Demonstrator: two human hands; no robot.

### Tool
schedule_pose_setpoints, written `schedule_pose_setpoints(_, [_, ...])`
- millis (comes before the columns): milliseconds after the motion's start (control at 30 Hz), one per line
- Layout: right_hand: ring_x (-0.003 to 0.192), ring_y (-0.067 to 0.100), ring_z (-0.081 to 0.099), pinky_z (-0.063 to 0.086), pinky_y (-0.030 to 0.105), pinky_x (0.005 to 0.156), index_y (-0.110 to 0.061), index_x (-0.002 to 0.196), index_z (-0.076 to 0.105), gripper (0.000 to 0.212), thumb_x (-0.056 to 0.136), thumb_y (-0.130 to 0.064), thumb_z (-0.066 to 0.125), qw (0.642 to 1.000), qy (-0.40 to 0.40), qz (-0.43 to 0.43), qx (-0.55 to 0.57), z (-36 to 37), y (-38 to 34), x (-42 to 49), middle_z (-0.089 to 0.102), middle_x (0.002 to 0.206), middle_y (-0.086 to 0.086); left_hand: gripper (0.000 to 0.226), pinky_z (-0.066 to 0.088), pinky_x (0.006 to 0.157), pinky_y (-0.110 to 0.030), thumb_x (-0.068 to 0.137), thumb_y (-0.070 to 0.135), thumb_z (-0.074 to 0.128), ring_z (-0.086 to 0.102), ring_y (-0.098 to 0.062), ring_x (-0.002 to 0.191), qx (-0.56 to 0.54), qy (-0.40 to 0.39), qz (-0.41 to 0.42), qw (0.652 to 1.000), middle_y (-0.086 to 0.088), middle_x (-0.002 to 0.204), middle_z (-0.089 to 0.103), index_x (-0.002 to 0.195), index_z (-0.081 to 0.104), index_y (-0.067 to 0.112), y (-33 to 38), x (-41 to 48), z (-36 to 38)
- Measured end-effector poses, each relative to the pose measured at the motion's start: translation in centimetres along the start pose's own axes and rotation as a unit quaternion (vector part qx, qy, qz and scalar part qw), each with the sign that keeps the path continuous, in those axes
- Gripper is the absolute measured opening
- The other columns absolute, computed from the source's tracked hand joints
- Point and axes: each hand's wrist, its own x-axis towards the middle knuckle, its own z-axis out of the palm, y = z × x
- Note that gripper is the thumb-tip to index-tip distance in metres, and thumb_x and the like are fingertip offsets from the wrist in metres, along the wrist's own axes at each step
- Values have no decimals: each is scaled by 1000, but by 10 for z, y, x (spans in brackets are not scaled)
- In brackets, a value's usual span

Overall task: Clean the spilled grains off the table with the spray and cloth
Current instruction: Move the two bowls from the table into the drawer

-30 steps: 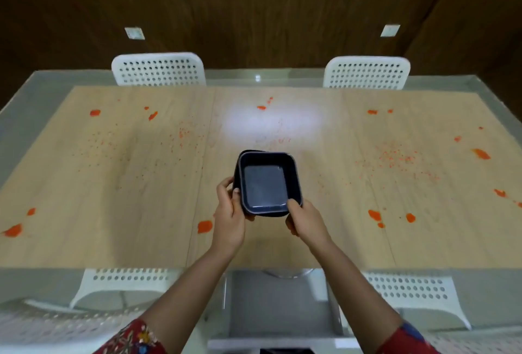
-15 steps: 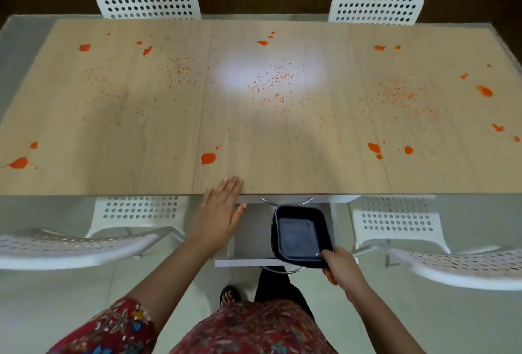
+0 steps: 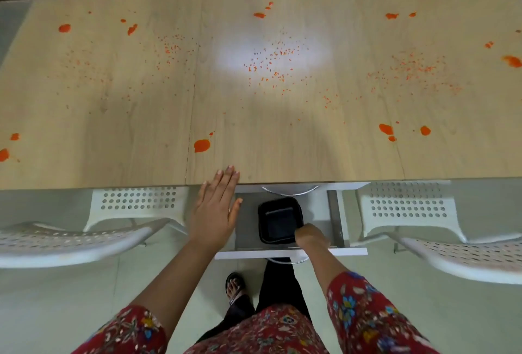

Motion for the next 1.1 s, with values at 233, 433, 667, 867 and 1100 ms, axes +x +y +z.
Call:
schedule_pose_setpoints(233, [114, 27, 58, 43, 34, 92, -10, 120, 59, 29, 98, -11, 39, 998, 7, -19, -56, 13, 4, 16, 62, 123, 10, 59, 1, 120, -31, 99, 38, 28, 10, -12, 148, 10, 16, -1, 1000, 5, 162, 12, 154, 19, 19, -1, 0, 6])
schedule_pose_setpoints(433, [110, 27, 58, 43, 33, 87, -12, 118, 58, 32, 97, -27, 38, 994, -18, -53, -97, 11, 10, 13, 62, 121, 9, 60, 8, 119, -36, 99, 40, 26, 11, -14, 148, 27, 16, 2, 1000, 1, 161, 16, 154, 21, 16, 1, -3, 6])
schedule_pose_setpoints(667, [86, 16, 62, 51, 30, 73, -20, 101, 62, 19, 99, -28, 44, 926, 153, -345, -24, 60, 55, -36, 65, 95, -2, 61, 5, 120, -37, 100, 41, 25, 8, -15, 149, 31, 20, 2, 999, 1, 162, 12, 155, 16, 16, 1, -1, 9])
schedule_pose_setpoints(867, [121, 25, 52, 37, 35, 105, -23, 140, 44, 44, 97, -25, 43, 922, 69, -290, -248, 92, 63, -5, 57, 132, 3, 61, 4, 120, -37, 100, 41, 27, 9, -16, 149, 40, 25, 8, 999, 1, 162, 11, 155, 15, 17, -2, -2, 12])
schedule_pose_setpoints(1100, [121, 24, 53, 34, 39, 107, -23, 136, 47, 38, 100, -26, 39, 921, 51, -230, -309, 70, 28, 19, 60, 126, 2, 60, 8, 120, -37, 100, 40, 26, 11, -16, 149, 40, 31, 9, 999, 0, 162, 14, 154, 18, 16, -2, -2, 10])
